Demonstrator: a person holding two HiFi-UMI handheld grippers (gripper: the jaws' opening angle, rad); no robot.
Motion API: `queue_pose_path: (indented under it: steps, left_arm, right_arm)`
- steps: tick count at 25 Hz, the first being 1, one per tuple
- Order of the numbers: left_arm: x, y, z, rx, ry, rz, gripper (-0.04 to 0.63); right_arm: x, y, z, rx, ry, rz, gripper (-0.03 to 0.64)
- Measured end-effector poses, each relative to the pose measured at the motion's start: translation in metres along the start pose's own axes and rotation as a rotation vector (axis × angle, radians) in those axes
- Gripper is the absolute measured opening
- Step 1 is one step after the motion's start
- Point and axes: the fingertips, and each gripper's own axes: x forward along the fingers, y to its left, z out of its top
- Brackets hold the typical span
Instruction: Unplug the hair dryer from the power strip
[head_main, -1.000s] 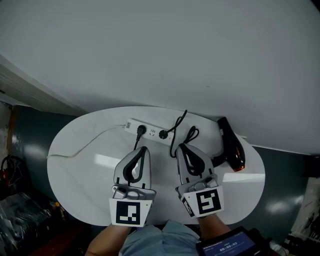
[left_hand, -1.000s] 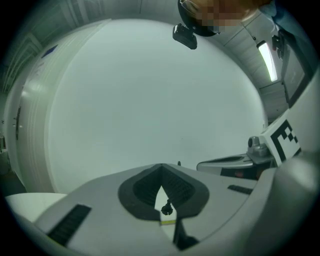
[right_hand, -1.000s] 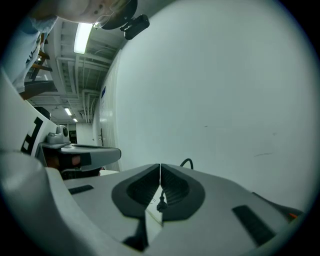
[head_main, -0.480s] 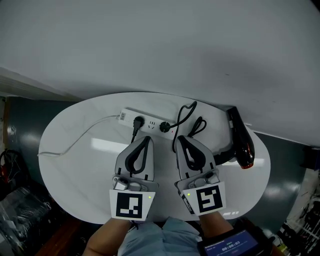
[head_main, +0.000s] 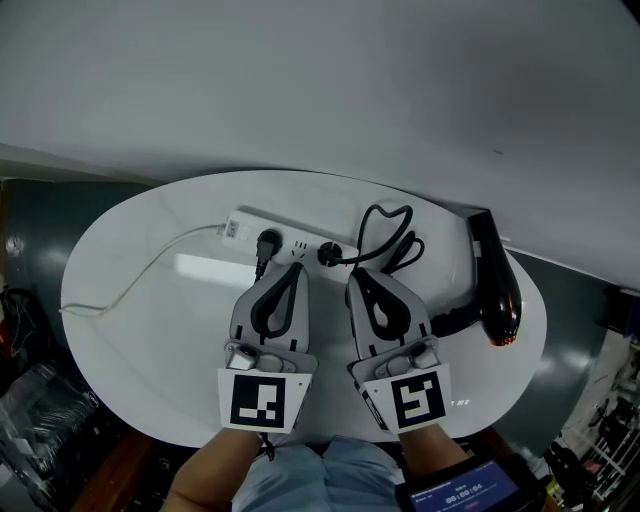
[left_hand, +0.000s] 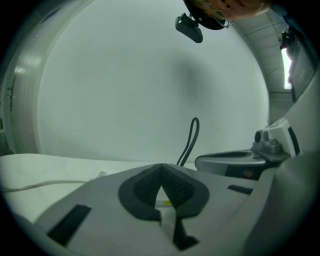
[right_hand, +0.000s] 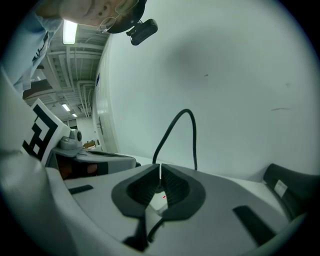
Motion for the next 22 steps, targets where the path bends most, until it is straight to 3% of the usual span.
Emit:
queue_pose_path:
  steps: [10, 15, 18, 20, 22]
  left_arm:
    - [0.018, 0.002, -0.019, -0.044, 0.049, -0.014, -0.002]
    - [0.021, 0.004, -0.024, -0.048, 0.064, -0.011, -0.002]
    - [0.025, 0.002, -0.031, -0.058, 0.099, -0.027, -0.002]
    - [0.026, 0.002, -0.036, -0.091, 0.113, -0.041, -0.002]
    - [0.026, 0.004, -0.040, -0.076, 0.124, -0.053, -0.002]
  right_arm:
    - [0.010, 0.002, -0.018, 0.013, 0.048, 0.021, 0.011]
    - [0.017, 0.002, -0.013, 0.039, 0.021, 0.023, 0.055]
    - [0.019, 0.003, -0.020, 0.006, 0.060, 0.045, 0.075]
    - [0.024, 0.004, -0.016, 0.027, 0.037, 0.038, 0.084]
    - [0.028, 0.004, -0.011, 0.046, 0.015, 0.030, 0.084]
